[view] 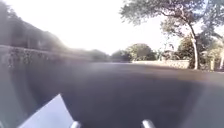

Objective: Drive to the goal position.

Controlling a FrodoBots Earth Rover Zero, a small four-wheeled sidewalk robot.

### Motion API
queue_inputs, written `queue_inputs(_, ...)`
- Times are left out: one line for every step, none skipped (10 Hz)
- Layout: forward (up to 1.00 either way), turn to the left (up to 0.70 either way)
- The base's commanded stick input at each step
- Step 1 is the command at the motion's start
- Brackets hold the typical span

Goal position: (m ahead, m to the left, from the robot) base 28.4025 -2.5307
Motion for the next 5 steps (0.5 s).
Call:
queue_inputs(0.85,0.00)
queue_inputs(0.85,0.00)
queue_inputs(0.85,0.00)
queue_inputs(0.85,0.00)
queue_inputs(0.85,0.00)
